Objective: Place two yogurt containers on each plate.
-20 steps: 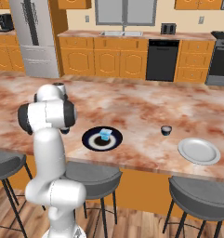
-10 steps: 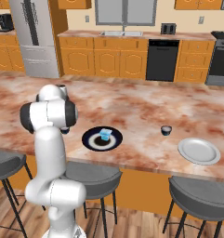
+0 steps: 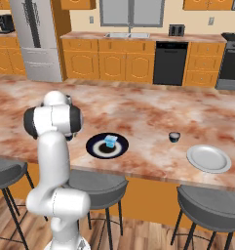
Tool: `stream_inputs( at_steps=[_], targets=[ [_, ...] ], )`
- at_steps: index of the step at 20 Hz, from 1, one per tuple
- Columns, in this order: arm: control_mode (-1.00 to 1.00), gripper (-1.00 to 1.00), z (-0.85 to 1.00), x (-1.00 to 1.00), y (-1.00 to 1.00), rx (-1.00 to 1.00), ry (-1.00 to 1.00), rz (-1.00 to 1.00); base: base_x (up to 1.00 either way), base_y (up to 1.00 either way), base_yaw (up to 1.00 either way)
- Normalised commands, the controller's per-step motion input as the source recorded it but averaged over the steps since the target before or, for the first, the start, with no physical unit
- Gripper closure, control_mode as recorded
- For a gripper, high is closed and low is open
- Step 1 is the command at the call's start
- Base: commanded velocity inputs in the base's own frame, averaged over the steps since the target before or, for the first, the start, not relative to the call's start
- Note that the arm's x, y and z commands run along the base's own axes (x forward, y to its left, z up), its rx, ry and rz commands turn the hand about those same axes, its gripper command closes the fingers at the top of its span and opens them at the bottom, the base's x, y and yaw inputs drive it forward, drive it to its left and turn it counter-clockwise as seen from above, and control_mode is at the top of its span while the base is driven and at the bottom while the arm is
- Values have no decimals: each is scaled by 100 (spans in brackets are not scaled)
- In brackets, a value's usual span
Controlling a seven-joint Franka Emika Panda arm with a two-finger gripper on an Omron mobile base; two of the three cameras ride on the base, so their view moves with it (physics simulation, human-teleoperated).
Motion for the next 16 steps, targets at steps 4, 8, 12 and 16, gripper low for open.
stream_inputs(
  at_steps=[4, 8, 12, 16],
  targets=[
    [-100, -100, -20, 0, 0, 0, 0, 0, 0, 0, 0],
    [-100, -100, -12, -3, 0, 0, 0, -2, 0, 0, 0],
    [-100, 100, -2, -12, 0, 0, 0, -5, 0, 0, 0],
    [-100, 100, -3, -24, 0, 0, 0, -4, 0, 0, 0]
  ],
)
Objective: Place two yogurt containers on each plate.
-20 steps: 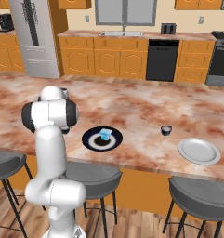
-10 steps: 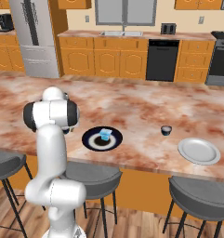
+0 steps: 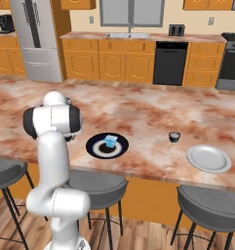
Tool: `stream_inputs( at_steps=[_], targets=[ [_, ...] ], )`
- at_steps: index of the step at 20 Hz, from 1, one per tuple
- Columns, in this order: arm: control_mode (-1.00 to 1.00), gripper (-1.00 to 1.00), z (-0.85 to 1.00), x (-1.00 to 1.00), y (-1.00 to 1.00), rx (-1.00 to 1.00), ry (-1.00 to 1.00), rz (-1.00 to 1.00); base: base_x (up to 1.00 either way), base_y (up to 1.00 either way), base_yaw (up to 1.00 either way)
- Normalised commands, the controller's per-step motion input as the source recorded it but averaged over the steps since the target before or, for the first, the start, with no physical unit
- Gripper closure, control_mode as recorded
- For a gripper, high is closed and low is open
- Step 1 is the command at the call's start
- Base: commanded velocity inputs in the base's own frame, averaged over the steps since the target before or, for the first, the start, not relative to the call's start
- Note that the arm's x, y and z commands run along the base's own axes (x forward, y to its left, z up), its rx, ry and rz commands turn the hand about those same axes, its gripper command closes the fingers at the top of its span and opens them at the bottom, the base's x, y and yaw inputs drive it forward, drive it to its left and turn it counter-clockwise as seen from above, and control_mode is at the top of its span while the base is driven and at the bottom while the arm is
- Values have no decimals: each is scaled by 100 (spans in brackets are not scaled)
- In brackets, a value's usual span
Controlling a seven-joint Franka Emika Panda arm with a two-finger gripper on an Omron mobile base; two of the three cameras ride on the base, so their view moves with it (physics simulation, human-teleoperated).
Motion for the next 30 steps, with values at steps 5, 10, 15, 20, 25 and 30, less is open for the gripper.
stream_inputs(
  at_steps=[5, 10, 15, 20, 25, 30],
  targets=[
    [-100, 100, 42, -35, -24, 0, -5, -11, 0, 0, 0],
    [-100, 100, 72, -46, -77, 0, -13, -13, 0, 0, 0],
    [-100, 100, 25, -14, -98, 2, -11, -18, 0, 0, 0],
    [-100, 100, 0, -3, -87, 1, -2, -16, 0, 0, 0],
    [-100, 100, -3, 2, -58, 0, -2, -15, 0, 0, 0],
    [-100, 100, -18, -4, -9, 9, 0, -12, 0, 0, 0]
  ],
)
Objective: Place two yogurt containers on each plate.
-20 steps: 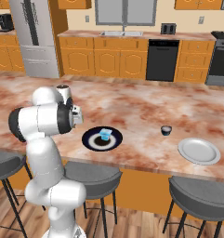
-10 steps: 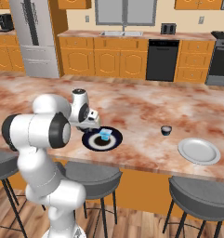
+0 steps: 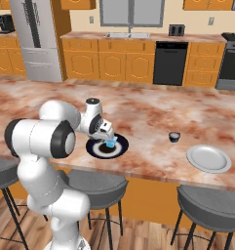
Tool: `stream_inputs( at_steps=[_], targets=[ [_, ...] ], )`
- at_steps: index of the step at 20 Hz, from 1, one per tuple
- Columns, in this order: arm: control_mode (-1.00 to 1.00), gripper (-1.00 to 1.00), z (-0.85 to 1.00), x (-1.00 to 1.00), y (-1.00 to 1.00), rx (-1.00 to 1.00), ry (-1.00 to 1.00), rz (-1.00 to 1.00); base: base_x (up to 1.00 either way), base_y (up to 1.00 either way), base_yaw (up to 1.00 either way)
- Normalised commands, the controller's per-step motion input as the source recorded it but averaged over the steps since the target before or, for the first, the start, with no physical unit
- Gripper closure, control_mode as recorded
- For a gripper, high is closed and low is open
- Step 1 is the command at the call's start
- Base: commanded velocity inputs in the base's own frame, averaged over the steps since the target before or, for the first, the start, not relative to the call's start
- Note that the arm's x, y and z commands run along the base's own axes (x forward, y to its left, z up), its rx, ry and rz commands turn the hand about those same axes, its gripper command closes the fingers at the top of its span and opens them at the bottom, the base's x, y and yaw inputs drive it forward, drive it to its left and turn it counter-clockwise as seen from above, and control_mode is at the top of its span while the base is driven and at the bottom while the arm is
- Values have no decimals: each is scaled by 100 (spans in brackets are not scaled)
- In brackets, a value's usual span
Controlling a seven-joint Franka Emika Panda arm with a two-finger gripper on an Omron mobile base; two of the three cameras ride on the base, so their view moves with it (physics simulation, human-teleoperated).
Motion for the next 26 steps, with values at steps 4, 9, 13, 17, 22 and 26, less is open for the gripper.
stream_inputs(
  at_steps=[4, 9, 13, 17, 22, 26],
  targets=[
    [-100, 100, -36, 0, -11, 1, 0, -10, 0, 0, 0],
    [-100, 100, -35, 5, -1, 0, 0, -7, 0, 0, 0],
    [-100, 100, -32, 0, -1, 0, 0, -6, 0, 0, 0],
    [-100, 100, -38, 2, -4, 0, 0, -4, 0, 0, 0],
    [-100, -100, -20, -4, 0, -2, 0, -6, 0, 0, 0],
    [-100, -100, 15, -20, 4, 0, 8, -16, 0, 0, 0]
  ],
)
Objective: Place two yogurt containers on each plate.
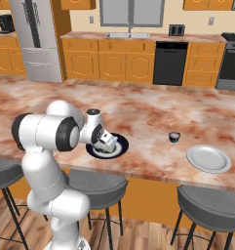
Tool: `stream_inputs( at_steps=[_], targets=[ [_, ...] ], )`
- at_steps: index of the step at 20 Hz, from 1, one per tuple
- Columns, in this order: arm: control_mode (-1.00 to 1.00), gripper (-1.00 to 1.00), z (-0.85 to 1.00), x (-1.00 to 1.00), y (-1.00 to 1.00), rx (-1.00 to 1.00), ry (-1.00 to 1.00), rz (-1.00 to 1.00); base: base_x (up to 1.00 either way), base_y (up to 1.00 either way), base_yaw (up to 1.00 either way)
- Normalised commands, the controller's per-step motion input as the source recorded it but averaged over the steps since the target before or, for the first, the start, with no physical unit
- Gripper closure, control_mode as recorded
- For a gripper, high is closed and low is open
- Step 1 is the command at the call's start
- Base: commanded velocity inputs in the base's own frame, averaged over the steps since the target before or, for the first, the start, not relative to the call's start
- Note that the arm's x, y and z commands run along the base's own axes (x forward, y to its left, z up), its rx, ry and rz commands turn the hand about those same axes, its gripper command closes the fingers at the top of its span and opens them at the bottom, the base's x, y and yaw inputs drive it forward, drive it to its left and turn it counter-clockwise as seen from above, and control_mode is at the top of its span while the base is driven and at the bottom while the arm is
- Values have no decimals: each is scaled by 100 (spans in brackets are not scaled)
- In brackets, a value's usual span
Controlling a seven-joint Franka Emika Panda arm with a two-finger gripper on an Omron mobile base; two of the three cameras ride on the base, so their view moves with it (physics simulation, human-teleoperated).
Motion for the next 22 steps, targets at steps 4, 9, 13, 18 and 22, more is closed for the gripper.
stream_inputs(
  at_steps=[4, 9, 13, 18, 22],
  targets=[
    [-100, -100, 28, -14, 0, 0, 0, -17, 0, 0, 0],
    [-100, -100, 27, -7, 0, 0, 0, -13, 0, 0, 0],
    [-100, -100, 50, -42, 1, 0, -2, -6, 0, 0, 0],
    [-100, -100, 76, -54, 14, -2, -3, 1, 0, 0, 0],
    [-100, -100, 71, -35, 6, -3, 0, 4, 0, 0, 0]
  ],
)
